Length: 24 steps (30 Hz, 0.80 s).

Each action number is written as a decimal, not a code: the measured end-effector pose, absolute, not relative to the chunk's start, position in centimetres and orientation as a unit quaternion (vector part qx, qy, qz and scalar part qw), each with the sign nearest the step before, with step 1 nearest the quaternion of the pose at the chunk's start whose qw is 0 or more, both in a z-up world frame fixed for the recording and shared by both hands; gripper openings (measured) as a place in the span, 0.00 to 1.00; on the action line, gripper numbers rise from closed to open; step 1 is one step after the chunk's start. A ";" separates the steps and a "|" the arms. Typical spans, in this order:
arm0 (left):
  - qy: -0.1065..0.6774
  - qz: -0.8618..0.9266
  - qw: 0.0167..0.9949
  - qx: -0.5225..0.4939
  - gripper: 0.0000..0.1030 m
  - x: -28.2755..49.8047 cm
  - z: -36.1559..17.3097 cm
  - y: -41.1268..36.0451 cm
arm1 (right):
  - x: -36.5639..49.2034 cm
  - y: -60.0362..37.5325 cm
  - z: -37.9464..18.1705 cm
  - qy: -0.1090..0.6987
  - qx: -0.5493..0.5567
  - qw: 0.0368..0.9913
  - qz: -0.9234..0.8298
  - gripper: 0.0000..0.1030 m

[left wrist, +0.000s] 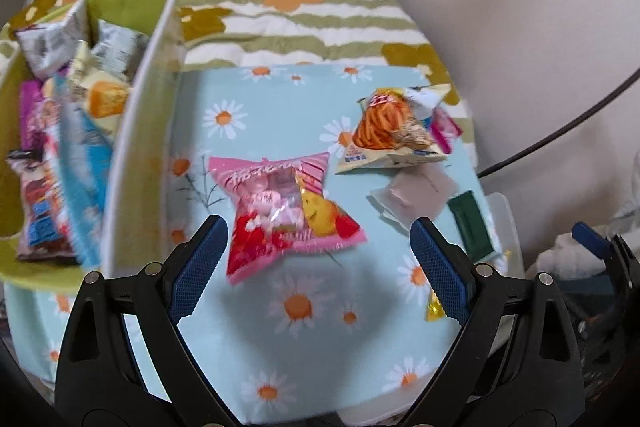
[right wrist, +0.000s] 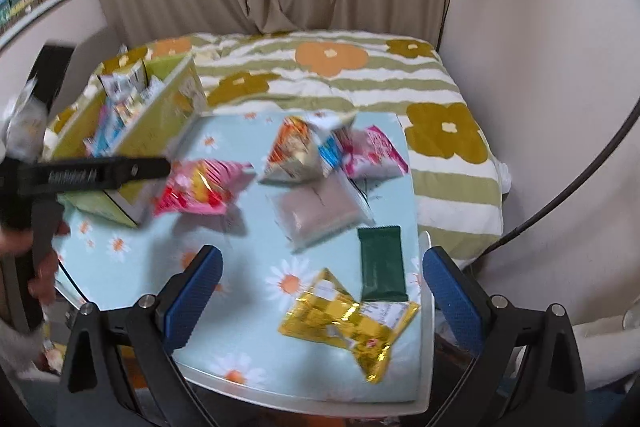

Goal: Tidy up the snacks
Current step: 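Move both tools back from the box toward the remaining snacks, then grasp the pink marshmallow bag with left tool while right grasps the gold bag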

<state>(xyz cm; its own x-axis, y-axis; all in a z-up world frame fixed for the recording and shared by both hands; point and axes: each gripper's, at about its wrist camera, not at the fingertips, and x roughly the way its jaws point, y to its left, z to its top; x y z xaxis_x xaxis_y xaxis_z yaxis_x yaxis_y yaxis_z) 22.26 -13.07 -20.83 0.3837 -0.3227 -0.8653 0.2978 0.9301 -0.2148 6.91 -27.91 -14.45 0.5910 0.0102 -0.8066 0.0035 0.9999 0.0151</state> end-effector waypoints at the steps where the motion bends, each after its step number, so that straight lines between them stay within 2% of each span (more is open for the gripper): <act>1: 0.528 -0.181 0.830 -0.008 0.89 23.1 -21.6 -13.5 | 7.3 -28.2 -15.1 0.458 0.003 0.889 0.002 0.97; 7: 0.552 -0.165 0.817 -0.001 0.89 26.3 -24.6 -14.4 | 8.9 -28.9 -19.1 0.495 -0.006 0.868 0.030 0.97; 18: 0.590 -0.154 0.792 0.016 0.89 28.9 -28.7 -14.6 | 8.5 -27.4 -23.8 0.551 -0.147 0.814 0.111 0.97; 24: 0.610 -0.158 0.777 0.010 0.87 29.0 -30.6 -14.3 | 7.9 -27.8 -26.0 0.577 -0.173 0.789 0.122 0.97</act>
<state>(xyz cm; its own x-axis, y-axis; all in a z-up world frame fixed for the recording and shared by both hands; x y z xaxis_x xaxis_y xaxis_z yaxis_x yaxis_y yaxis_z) 29.03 -14.33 -30.57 0.2065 -0.2330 -0.9503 0.2581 0.9498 -0.1768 7.94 -27.77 -25.96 0.3048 -0.0061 -0.9524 -0.3922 0.9105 -0.1313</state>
